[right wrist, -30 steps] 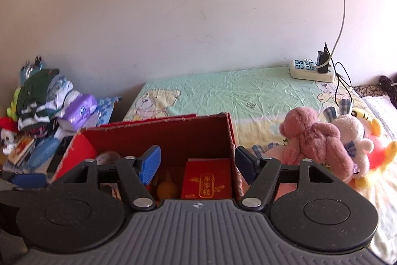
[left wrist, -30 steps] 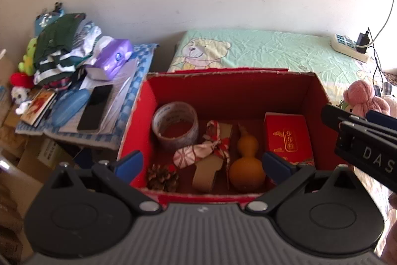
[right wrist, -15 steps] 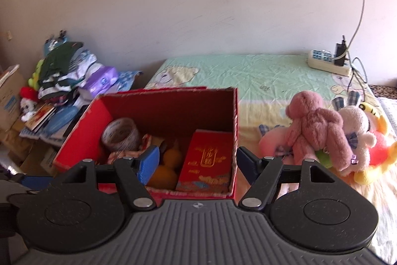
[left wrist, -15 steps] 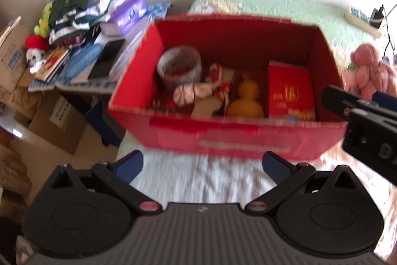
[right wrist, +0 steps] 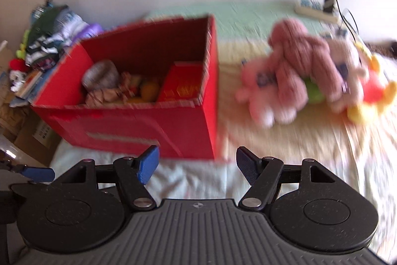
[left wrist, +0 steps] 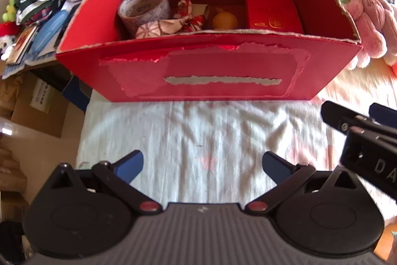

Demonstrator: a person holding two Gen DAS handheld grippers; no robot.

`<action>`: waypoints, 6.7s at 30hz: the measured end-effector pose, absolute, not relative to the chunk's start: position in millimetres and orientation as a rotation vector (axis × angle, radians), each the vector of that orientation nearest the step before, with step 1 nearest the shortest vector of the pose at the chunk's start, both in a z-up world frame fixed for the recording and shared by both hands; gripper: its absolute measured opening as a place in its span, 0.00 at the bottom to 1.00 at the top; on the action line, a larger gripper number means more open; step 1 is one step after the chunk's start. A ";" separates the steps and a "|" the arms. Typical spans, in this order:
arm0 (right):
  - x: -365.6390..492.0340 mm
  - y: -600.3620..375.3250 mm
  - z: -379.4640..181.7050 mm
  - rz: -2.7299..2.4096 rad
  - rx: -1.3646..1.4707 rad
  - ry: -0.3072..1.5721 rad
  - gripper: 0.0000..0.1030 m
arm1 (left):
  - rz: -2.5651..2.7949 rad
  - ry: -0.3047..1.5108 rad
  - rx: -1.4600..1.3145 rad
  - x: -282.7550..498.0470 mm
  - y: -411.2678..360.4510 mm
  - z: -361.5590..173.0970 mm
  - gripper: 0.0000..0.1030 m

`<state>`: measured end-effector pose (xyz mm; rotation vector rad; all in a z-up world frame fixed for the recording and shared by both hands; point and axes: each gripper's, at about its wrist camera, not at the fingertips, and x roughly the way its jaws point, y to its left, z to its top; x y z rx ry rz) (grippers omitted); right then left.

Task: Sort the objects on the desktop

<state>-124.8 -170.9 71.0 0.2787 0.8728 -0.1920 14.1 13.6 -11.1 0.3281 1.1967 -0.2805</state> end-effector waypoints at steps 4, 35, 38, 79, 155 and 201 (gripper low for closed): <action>-121.5 -159.9 64.4 -0.234 0.298 0.911 0.70 | -0.293 1.210 0.365 23.1 23.3 -18.9 0.99; -70.3 -93.1 53.6 -0.350 0.259 0.996 0.81 | -0.353 1.204 0.343 55.6 64.7 -29.7 0.99; -68.8 -96.5 53.2 -0.347 0.259 1.001 0.81 | -0.356 1.210 0.336 57.2 62.9 -29.7 0.99; -79.7 -127.8 99.1 -0.282 0.297 0.917 0.81 | -0.384 1.063 0.304 49.3 50.9 43.5 0.99; -5.7 -143.4 82.0 -0.238 0.310 0.951 0.81 | -0.301 1.095 0.264 115.7 26.9 10.3 0.99; 2.3 -144.7 85.5 -0.260 0.288 0.931 0.81 | -0.320 1.035 0.331 125.5 7.8 11.6 0.99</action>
